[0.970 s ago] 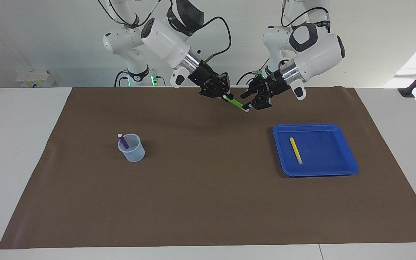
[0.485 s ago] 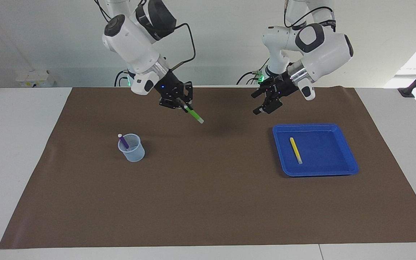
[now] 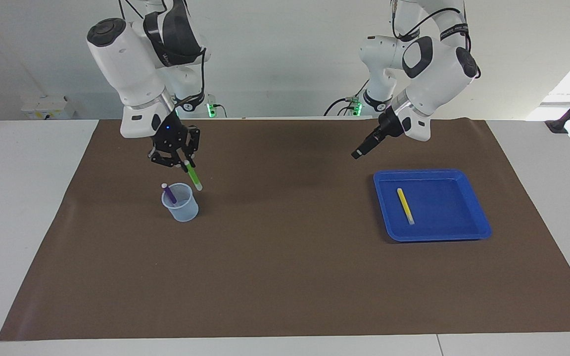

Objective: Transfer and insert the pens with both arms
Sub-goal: 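Insert the green pen into the cup while the left gripper grasps the yellow pen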

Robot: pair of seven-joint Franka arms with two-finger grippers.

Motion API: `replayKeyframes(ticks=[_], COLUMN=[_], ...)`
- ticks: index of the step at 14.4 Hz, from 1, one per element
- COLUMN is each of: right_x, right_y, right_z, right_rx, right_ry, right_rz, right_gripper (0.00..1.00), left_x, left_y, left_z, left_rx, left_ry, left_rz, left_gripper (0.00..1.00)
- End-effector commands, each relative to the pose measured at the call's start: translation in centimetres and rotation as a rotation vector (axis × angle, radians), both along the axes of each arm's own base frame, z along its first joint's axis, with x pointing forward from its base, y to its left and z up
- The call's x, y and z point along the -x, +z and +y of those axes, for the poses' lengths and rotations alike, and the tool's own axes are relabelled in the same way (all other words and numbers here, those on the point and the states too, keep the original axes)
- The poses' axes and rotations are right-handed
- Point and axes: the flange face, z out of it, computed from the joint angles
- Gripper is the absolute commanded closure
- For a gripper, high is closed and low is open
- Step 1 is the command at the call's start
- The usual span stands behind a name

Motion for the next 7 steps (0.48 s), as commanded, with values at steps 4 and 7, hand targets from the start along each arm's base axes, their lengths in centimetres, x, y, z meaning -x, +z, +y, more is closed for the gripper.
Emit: replayKeyframes(ticks=[4,7], right_x=[-0.2,0.6], right_y=[-4.9,-7.3], right_z=[-2.1,-3.0], right_rx=[0.089,0.098], right_ry=[0.115,0.120], right_rz=[-0.051,-0.025], right_gripper=[1.00,1.00], left_x=[-1.6,-3.7], left_y=[-5.3,-8.5], left_z=[1.2,4.2], left_rx=[-0.263,-0.293], left_ry=[-0.418,-0.597], left_rz=[-0.088,-0.121], left_gripper=[0.00,0.00])
